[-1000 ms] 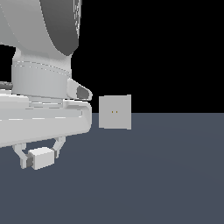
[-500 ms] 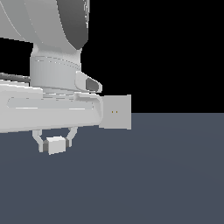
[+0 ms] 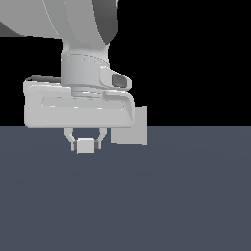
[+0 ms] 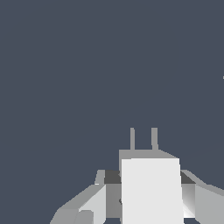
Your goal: Plug the charger into the wall socket.
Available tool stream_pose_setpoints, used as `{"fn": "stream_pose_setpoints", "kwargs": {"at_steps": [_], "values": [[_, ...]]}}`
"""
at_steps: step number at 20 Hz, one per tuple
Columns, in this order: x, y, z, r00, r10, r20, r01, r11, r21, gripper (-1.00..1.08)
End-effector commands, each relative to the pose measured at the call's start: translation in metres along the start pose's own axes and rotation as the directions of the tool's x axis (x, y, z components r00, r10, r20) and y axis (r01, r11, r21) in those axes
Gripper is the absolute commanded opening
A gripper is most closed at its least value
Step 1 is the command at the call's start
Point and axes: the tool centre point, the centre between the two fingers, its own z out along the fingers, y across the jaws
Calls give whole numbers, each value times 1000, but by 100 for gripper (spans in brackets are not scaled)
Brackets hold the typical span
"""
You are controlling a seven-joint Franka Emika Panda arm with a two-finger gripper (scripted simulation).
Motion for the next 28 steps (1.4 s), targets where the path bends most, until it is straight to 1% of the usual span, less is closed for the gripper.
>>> {"fn": "stream_pose_setpoints", "kwargs": {"at_steps": [1,5,10,14,18,23,28], "values": [[2,11,-7,996,88,-1,-88,996,-11,-100],[4,29,-17,975,222,-4,-222,975,-29,-100],[2,48,-28,932,363,-9,-363,931,-48,-100],[-1,59,-35,898,441,-13,-441,896,-59,-100],[-3,66,-39,870,492,-16,-492,868,-66,-100],[-5,70,-42,852,523,-18,-523,850,-71,-100],[-5,70,-42,851,525,-18,-525,848,-72,-100]]}}
